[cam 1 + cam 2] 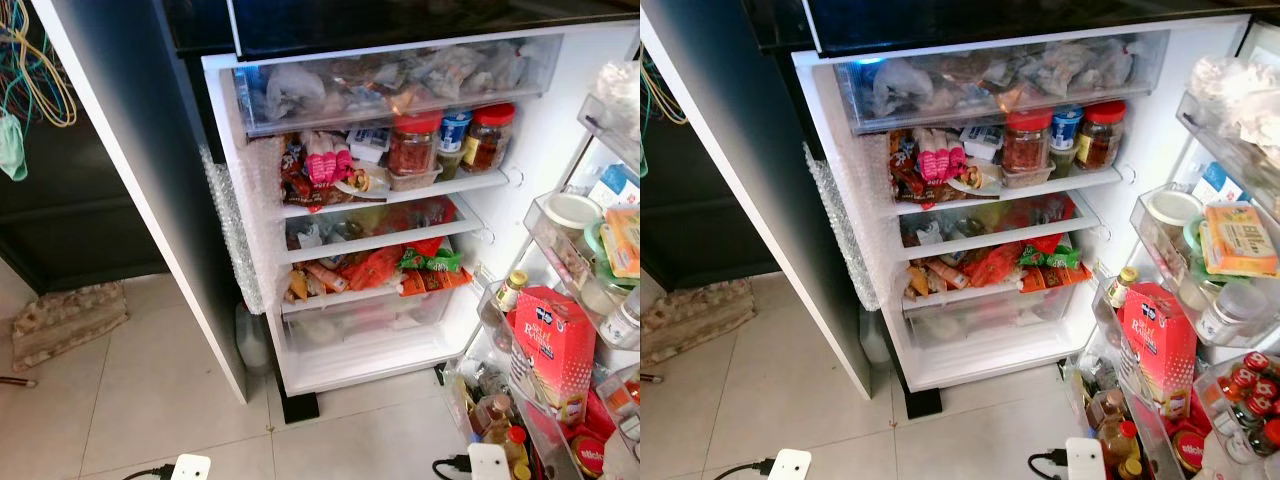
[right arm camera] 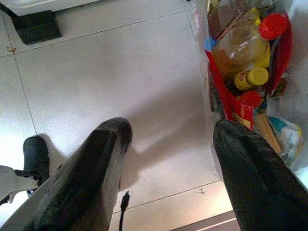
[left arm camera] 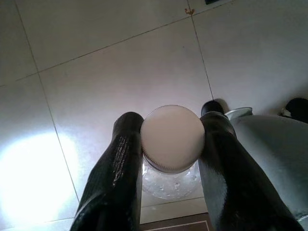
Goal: Restocking fridge
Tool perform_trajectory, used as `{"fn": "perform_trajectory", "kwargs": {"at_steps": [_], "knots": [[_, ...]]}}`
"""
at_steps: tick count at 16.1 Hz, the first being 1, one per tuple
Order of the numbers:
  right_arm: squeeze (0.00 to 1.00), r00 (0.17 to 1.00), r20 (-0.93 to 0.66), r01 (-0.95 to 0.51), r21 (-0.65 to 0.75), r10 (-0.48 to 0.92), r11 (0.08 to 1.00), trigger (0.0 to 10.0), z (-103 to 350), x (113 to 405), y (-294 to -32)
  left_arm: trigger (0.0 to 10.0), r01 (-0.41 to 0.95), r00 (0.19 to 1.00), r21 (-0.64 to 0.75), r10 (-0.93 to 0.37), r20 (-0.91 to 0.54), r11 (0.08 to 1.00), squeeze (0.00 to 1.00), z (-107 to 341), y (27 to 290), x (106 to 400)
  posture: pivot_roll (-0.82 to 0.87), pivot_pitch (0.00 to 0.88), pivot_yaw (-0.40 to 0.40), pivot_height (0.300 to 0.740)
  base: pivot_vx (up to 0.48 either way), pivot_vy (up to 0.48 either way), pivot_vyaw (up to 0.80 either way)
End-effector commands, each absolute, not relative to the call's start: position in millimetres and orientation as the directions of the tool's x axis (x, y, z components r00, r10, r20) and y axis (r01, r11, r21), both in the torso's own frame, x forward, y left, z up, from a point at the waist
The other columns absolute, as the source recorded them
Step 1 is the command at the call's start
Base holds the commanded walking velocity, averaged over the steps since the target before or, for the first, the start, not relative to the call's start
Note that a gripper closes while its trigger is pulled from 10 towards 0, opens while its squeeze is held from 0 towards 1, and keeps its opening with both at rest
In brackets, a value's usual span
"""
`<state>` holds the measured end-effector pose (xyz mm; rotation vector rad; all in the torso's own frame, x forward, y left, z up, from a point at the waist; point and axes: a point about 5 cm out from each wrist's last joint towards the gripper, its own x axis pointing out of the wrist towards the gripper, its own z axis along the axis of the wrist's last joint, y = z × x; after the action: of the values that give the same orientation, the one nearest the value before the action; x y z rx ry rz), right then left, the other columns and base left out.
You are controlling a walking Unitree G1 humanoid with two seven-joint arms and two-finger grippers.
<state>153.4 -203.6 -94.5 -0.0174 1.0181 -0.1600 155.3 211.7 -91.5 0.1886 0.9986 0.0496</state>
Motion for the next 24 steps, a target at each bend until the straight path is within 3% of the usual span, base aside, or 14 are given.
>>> {"fn": "perform_trajectory", "kwargs": {"at_steps": [1, 7, 14, 19, 24], "knots": [[0.0, 0.508, -0.849, 0.137, -0.086, -0.144, 0.987, 10.0, -95.2, 151.9, -203.6, 10.0, 0.037, 0.534, 0.179, 0.132, -0.835, 0.983, 0.0, -91.9, 215.4, 152.8, 0.01, 0.0, 0.026, 0.74, 0.0, 0.0, 0.0], [0.0, 0.494, -0.855, 0.119, -0.112, -0.156, 0.987, 10.0, -95.3, 151.4, -205.5, 10.0, 0.045, 0.53, 0.177, 0.127, -0.838, 0.983, 0.0, -92.2, 214.3, 152.7, 0.01, 0.0, 0.022, 0.74, 0.0, 0.0, -0.67], [0.0, 0.485, -0.857, 0.112, -0.134, -0.172, 0.985, 10.0, -95.7, 150.6, -205.9, 10.0, 0.052, 0.53, 0.18, 0.125, -0.838, 0.982, 0.0, -92.2, 214.8, 152.5, 0.01, 0.0, 0.025, 0.74, 0.294, 0.0, -0.21], [0.0, 0.488, -0.855, 0.122, -0.129, -0.173, 0.984, 10.0, -95.4, 151.4, -205.6, 10.0, 0.053, 0.531, 0.179, 0.124, -0.838, 0.983, 0.0, -91.9, 214.9, 153.2, 0.01, 0.0, 0.026, 0.74, 0.335, 0.0, -0.77], [0.0, 0.497, -0.85, 0.117, -0.133, -0.174, 0.984, 10.0, -94.8, 152.5, -205.8, 10.0, 0.049, 0.53, 0.179, 0.126, -0.838, 0.983, 0.0, -91.9, 215.0, 153.3, 0.01, 0.0, 0.026, 0.74, 0.337, 0.0, 0.0]]}}
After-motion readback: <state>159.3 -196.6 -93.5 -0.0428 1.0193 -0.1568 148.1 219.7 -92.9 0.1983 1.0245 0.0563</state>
